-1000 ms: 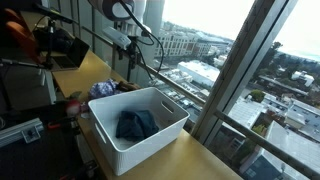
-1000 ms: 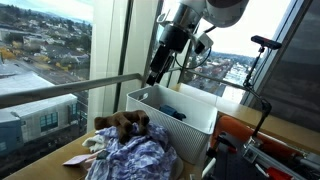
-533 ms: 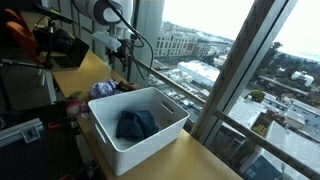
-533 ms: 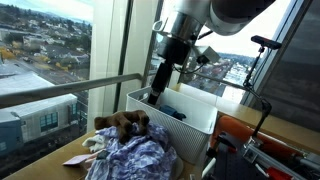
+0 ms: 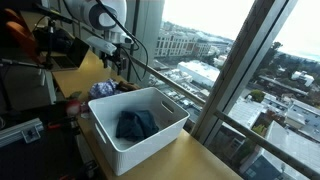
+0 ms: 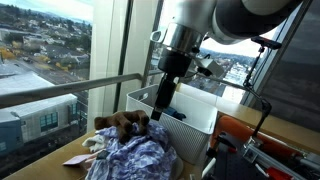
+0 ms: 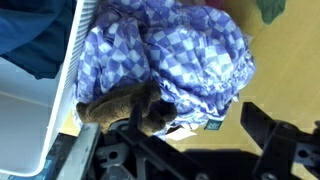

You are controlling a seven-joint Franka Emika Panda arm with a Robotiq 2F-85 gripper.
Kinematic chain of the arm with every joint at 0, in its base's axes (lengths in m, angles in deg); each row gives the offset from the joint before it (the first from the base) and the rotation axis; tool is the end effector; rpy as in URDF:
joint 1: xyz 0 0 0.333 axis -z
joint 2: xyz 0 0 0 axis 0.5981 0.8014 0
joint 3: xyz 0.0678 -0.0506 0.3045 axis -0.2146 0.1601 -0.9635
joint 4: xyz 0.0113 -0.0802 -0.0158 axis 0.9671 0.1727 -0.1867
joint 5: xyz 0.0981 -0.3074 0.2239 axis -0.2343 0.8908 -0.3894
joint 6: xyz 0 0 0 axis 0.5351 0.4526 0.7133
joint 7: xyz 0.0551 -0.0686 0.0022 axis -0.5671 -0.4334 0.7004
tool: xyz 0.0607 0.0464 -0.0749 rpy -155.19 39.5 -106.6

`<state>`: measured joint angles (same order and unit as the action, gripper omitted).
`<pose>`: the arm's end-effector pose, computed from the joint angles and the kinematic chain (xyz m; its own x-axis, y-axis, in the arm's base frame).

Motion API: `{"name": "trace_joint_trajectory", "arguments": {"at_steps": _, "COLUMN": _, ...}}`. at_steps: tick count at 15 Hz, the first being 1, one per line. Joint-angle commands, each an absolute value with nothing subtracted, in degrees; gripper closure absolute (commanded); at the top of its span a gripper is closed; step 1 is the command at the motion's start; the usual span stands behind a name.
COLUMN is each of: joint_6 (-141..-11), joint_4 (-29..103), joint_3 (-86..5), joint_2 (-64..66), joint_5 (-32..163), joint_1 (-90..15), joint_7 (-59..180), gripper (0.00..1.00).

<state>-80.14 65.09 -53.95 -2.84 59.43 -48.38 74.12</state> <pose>0.5442 0.2113 0.3240 0.8797 0.4643 0.1030 0.4715 -0.8798 -0.0601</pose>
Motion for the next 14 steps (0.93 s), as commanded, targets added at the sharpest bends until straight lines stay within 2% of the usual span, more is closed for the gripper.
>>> {"name": "trace_joint_trajectory", "arguments": {"at_steps": 1, "joint_6": -82.14, "joint_4": 65.83, "joint_3": -54.61, "joint_2": -1.93, "joint_5": 62.24, "joint_1": -48.84, "joint_7": 72.85, "gripper": 0.00}}
{"name": "trace_joint_trajectory", "arguments": {"at_steps": 14, "joint_6": -83.60, "joint_4": 59.82, "joint_3": -52.82, "joint_2": 4.93, "joint_5": 66.46, "joint_1": -46.97, "joint_7": 74.28, "gripper": 0.00}}
